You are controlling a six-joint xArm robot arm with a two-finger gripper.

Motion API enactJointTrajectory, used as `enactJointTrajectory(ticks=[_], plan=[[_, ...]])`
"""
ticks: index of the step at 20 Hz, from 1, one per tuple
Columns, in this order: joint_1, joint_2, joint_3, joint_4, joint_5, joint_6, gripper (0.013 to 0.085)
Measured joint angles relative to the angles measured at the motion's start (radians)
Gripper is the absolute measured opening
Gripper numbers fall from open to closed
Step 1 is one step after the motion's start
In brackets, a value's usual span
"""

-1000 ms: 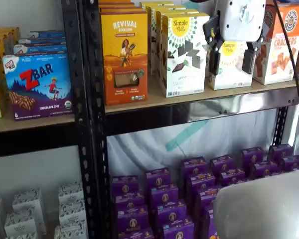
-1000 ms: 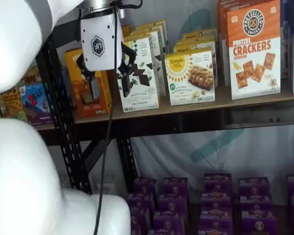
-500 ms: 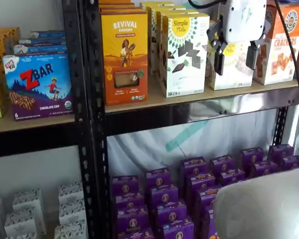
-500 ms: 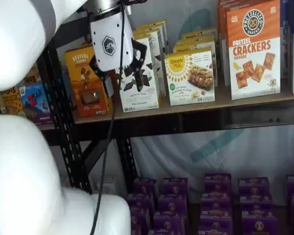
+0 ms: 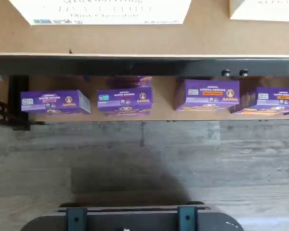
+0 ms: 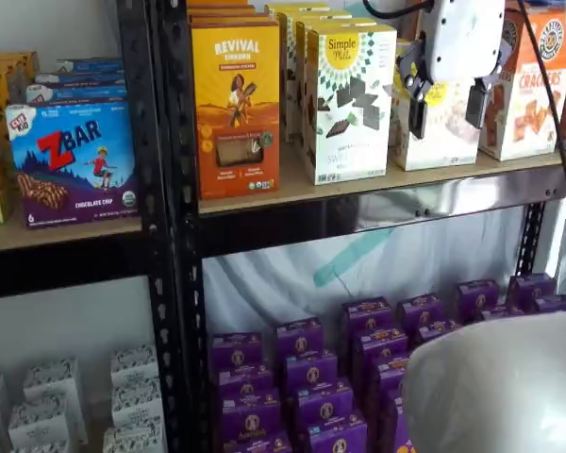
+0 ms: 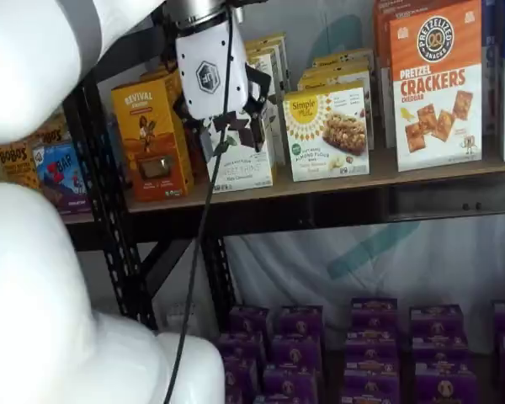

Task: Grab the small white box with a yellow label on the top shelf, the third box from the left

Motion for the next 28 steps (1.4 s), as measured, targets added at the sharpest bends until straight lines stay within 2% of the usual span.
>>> enactJointTrajectory(ticks=[7, 15, 28], plan=[[-0.065, 0.039, -0.009, 0.028, -0.043, -0.057, 0.0850], [-0.098, 0.069, -0.017, 0.035, -0.075, -0.089, 0.0850], [-0.187, 0.149, -0.087, 0.065, -0.139, -0.172, 0.0850]])
